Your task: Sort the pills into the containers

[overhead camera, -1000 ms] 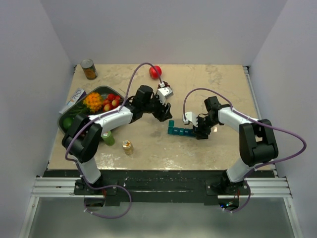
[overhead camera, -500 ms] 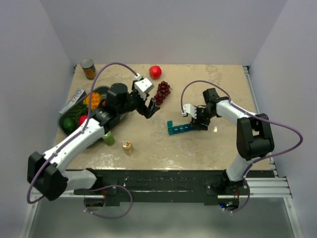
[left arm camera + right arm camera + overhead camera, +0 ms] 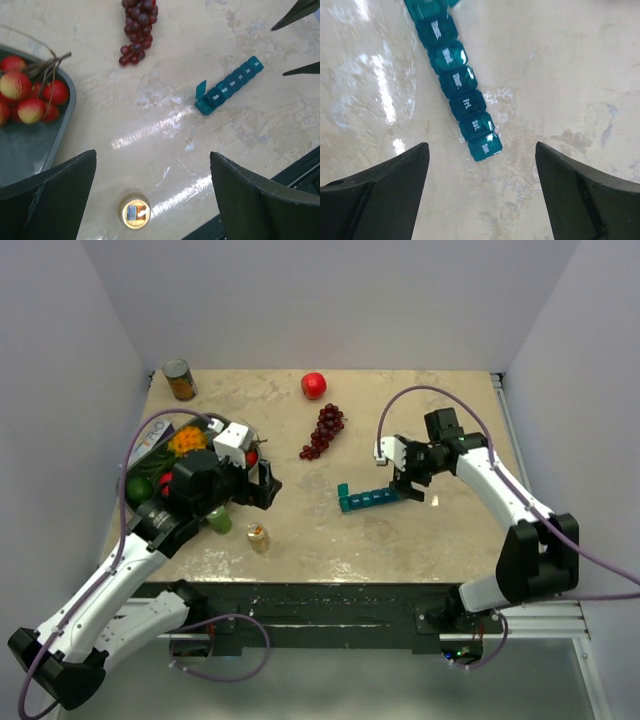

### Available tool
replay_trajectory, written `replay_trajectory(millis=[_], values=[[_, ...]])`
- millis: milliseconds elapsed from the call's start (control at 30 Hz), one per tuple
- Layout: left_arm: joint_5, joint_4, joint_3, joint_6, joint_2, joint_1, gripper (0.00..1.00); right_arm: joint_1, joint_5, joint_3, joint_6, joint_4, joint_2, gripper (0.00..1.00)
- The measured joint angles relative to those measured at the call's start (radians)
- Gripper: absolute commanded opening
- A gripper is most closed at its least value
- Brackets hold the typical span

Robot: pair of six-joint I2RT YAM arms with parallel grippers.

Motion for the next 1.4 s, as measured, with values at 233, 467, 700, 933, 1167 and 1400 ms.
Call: replay_trajectory(millis=[233,467,700,933,1167,1400], values=[[-0.073,-0.217,0.000,-0.129,-0.008,0.001,0.99,0.002,-0.145,-0.039,0.331,0.207,-0.251,0.99],[-0.086,-0.285,-0.077,-0.193,0.007,0.001,0.90,0.003,-0.349,-0.054,0.542,0.304,-0.262,0.96],[-0.088,-0.291,-0.156,-0.243,0.094,-0.037,0.77,0.004,-0.373,-0.154,0.583,0.341,-0.267,0.97],[-0.137,-0.286,-0.156,-0.301,0.166,-0.134,0.68,0.003,-0.393,-0.175,0.593,0.364,-0.267,0.97],[-0.181,-0.291,-0.156,-0.327,0.222,-0.146,0.68,0.003,-0.399,-0.181,0.596,0.381,-0.267,0.97],[-0.202,-0.299,-0.144,-0.328,0.249,-0.152,0.64,0.003,-0.404,-0.182,0.597,0.385,-0.267,0.97]])
